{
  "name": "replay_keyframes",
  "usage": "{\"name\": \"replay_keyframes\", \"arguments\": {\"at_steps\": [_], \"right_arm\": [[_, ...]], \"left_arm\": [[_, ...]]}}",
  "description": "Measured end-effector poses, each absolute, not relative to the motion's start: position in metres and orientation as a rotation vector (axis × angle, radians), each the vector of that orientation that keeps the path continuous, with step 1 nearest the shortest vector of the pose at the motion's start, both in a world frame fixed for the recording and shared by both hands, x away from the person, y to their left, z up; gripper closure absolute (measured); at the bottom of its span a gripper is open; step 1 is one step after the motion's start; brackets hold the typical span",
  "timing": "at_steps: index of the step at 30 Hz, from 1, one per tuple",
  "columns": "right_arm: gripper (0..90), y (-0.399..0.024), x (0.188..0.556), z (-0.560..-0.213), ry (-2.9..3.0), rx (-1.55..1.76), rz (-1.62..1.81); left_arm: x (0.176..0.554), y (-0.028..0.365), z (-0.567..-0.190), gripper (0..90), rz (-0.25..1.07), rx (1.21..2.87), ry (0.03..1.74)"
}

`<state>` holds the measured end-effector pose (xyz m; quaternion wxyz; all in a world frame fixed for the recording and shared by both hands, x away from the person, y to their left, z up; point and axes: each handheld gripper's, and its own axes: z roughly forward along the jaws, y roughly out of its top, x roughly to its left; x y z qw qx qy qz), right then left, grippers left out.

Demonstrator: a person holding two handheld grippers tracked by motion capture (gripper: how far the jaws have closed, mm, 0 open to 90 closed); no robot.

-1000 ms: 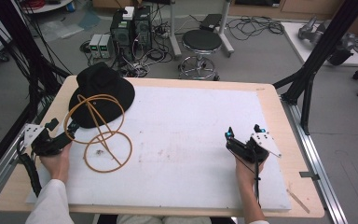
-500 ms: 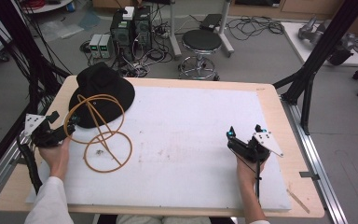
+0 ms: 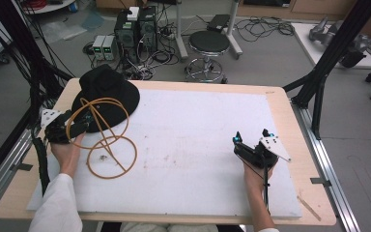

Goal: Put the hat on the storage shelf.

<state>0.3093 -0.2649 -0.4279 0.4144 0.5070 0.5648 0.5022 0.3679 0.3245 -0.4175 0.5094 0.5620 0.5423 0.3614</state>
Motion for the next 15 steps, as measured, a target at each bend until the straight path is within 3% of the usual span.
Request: {"name": "replay_keyframes", "arguments": {"at_steps": [15], "right_arm": [[3.5,-0.264,0.31,-0.428,1.428,1.265,1.263]], "left_arm": [[0.403,0.321,-0.406,22.4,0.874,1.419,1.364]]}}
